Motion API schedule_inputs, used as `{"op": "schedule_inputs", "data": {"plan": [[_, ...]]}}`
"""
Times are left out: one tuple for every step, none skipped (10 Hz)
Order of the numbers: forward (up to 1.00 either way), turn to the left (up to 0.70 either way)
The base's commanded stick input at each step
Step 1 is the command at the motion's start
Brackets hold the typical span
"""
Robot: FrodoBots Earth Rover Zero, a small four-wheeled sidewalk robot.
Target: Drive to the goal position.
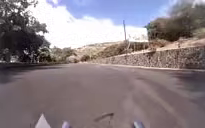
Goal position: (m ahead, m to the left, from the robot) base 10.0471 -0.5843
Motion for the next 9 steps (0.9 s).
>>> {"op": "schedule_inputs", "data": {"plan": [[0.7,0.0],[0.7,0.0],[0.7,0.0],[0.7,0.0],[0.7,0.0],[0.7,0.0],[0.7,0.0],[0.7,0.0],[0.7,0.0]]}}
